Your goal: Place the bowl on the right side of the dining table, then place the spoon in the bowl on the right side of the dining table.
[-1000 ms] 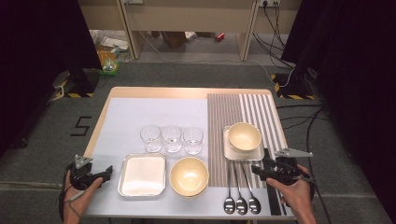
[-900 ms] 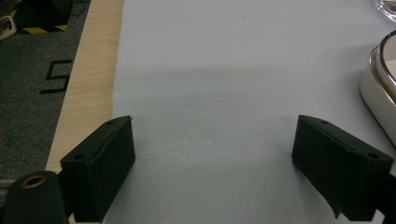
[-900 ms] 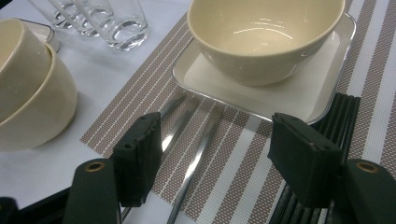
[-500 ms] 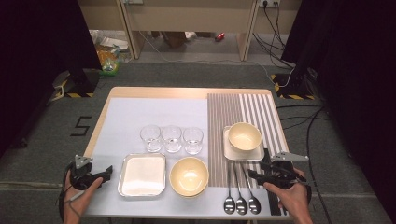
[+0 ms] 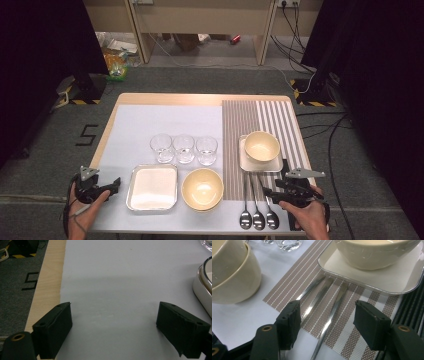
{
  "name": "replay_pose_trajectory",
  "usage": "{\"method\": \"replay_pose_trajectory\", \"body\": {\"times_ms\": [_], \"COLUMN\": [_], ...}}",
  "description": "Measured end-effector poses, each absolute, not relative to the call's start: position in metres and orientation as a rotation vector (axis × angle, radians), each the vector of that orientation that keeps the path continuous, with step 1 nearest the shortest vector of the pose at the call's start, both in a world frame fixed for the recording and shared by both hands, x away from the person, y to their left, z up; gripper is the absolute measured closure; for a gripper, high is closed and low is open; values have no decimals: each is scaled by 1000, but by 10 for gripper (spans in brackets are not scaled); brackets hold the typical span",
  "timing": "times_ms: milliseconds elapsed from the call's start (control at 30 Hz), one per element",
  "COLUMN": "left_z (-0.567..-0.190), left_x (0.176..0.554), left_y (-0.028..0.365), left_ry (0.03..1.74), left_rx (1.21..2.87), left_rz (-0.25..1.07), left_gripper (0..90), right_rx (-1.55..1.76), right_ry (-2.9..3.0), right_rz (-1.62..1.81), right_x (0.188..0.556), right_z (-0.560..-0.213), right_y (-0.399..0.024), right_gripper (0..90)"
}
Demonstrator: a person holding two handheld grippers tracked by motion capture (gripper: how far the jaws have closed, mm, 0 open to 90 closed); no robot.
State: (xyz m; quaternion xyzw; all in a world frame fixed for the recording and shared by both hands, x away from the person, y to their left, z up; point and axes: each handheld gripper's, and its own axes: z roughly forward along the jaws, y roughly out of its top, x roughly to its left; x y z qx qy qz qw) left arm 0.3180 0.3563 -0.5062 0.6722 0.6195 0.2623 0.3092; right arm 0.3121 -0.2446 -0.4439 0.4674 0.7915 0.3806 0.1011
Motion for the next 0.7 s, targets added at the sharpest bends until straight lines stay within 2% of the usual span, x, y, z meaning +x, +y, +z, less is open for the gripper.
{"method": "replay_pose_trajectory", "body": {"times_ms": [467, 700], "left_z": [-506, -506], "left_x": [318, 318], "left_y": [356, 356], "left_ry": [1637, 1637], "left_rx": [1777, 1777], "left_rz": [693, 694], "left_gripper": [121, 121], "right_rx": [1378, 1370], "right_ry": [2355, 2368], "right_rz": [1101, 1101], "right_x": [305, 305], "right_z": [-454, -453], "right_y": [-244, -243], "right_gripper": [394, 425]}}
